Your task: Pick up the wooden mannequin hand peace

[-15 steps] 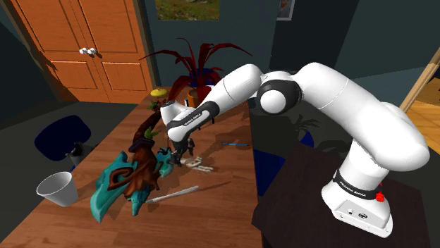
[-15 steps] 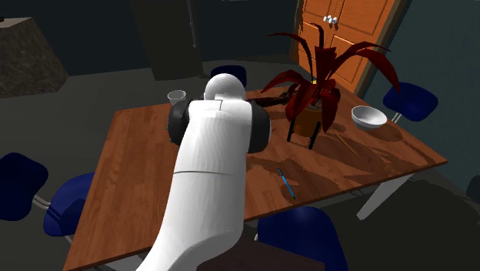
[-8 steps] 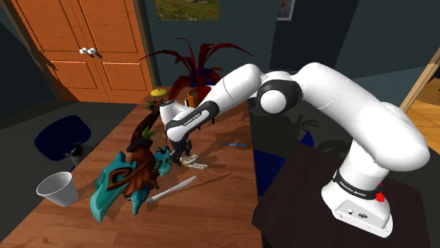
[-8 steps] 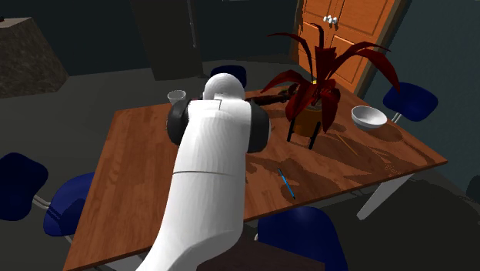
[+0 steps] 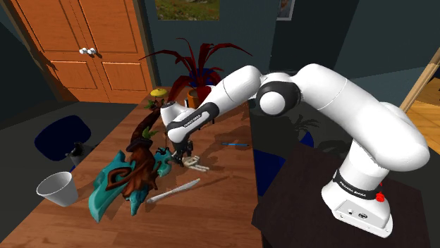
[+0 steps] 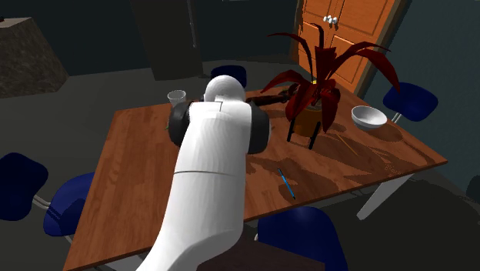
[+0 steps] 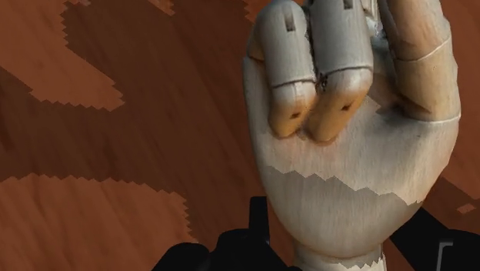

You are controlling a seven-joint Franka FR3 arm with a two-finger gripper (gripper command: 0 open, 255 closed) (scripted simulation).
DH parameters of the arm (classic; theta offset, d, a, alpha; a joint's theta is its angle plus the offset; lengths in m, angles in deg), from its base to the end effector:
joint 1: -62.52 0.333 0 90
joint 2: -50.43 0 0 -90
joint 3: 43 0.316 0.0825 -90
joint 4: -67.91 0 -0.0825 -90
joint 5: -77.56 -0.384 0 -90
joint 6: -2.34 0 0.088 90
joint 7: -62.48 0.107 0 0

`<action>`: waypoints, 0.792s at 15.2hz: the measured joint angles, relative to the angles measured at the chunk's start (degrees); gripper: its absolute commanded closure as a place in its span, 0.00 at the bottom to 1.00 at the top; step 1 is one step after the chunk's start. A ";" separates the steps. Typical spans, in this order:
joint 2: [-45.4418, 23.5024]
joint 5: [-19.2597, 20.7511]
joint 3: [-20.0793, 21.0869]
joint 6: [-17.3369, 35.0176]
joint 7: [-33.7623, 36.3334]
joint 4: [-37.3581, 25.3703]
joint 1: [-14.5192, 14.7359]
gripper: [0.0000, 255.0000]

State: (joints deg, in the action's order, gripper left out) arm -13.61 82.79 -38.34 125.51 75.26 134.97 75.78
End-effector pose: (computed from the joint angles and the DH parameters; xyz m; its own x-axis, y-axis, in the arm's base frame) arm 0.7068 0.2079 0.0902 0.9861 0.1014 -0.1320 0.1057 -0.9941 0.0257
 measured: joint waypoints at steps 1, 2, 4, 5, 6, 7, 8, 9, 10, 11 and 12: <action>0.51 0.00 -0.02 -0.23 -0.01 0.52 -0.07 1.00; 1.15 -0.01 -0.01 -0.48 0.03 1.02 -0.09 1.00; 2.39 -0.05 0.03 -1.16 0.05 1.66 -0.13 1.00; 2.95 -0.07 0.05 -1.46 0.03 1.94 -0.17 1.00; 3.92 -0.08 0.09 -1.43 0.03 2.94 -0.25 1.00; 4.40 -0.11 0.12 -1.83 0.01 3.01 -0.27 1.00; 5.10 -0.13 0.14 -2.07 -0.07 3.47 -0.37 1.00; 5.51 -0.15 0.16 -2.53 -0.04 3.42 -0.35 1.00; 6.15 -0.18 0.20 -2.92 0.00 3.69 -0.34 1.00; 6.98 -0.20 0.23 -3.13 -0.09 4.30 -0.45 1.00; 7.44 -0.22 0.25 -3.52 -0.03 4.38 -0.43 1.00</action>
State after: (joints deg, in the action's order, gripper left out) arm -6.17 82.57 -38.09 121.99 75.23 139.34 75.35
